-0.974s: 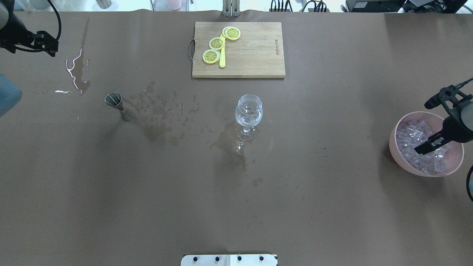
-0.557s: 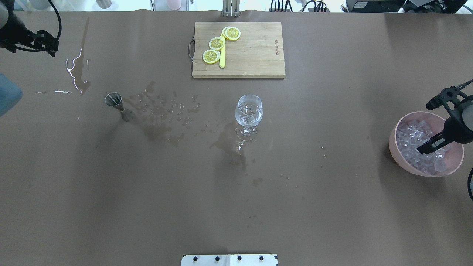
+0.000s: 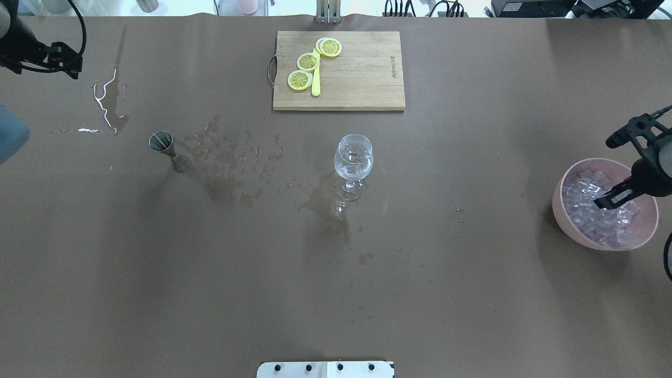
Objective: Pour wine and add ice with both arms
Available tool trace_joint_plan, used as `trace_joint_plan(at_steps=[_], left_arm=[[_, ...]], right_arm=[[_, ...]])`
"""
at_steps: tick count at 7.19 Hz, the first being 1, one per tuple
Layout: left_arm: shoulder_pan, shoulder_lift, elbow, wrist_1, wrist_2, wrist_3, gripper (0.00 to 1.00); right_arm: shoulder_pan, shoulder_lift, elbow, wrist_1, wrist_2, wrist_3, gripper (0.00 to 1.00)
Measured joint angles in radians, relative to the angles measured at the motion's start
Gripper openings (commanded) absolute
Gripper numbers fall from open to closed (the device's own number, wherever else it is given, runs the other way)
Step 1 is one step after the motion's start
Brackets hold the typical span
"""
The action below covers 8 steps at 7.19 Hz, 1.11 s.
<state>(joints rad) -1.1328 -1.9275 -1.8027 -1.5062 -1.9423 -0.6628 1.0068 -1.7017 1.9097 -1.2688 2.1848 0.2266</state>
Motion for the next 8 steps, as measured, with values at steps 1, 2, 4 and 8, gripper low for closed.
trace_joint_plan(at_steps=[1,2,4,8], left_arm=[[-0.015,0.000,0.000,0.011,-0.002,0.004,0.98],[-0.039,-0.001,0.001,0.029,-0.003,0.031,0.98],[-0.114,-0.006,0.010,0.106,-0.033,0.203,0.98],[-0.210,-0.001,0.048,0.208,-0.154,0.470,0.98]], right_arm=[[0.033,0.012,0.024,-0.004,0.028,0.021,0.00],[0.068,0.047,0.036,-0.006,0.081,0.082,0.00],[0.103,0.168,0.044,-0.007,0.181,0.303,0.00],[-0.002,0.485,0.044,-0.008,0.184,0.901,0.00]])
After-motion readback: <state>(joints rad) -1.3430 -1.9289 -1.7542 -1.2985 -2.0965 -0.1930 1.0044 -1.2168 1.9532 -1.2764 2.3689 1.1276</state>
